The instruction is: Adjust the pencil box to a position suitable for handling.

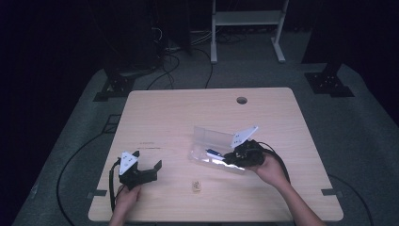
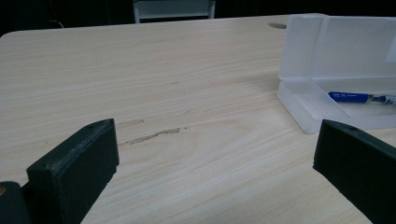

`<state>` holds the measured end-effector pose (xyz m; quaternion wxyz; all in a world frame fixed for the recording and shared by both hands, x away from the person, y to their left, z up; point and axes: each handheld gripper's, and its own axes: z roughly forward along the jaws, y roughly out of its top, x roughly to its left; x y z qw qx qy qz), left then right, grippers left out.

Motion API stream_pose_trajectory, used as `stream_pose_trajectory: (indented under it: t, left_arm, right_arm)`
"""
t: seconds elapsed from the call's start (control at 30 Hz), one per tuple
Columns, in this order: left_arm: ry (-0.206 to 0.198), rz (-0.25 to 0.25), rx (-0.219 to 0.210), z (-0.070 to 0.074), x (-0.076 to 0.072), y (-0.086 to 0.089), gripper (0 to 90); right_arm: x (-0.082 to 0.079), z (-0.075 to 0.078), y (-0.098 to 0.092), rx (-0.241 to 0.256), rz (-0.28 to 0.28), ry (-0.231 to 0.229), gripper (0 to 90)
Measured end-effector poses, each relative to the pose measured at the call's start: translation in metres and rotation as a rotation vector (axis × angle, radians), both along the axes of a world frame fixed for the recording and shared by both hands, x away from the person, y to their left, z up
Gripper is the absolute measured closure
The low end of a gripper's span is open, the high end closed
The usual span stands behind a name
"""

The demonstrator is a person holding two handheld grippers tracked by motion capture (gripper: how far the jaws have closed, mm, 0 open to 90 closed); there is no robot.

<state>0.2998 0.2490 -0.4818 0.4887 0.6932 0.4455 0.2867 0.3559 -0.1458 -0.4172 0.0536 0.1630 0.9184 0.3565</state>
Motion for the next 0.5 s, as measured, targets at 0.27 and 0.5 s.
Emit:
stream_pose_trajectory:
  t: [0.27,0.5]
  left_arm:
    - [-0.001,0.0,-0.001,0.0,0.0,0.0,0.0]
    - [-0.001,-0.001,-0.001,0.0,0.0,0.0,0.0]
  right_arm:
    - [0.008,-0.003,0.009,-0.012,-0.004,0.011,78.1]
    - [0.017,-0.01,0.013,-0.022,-0.021,0.031,78.1]
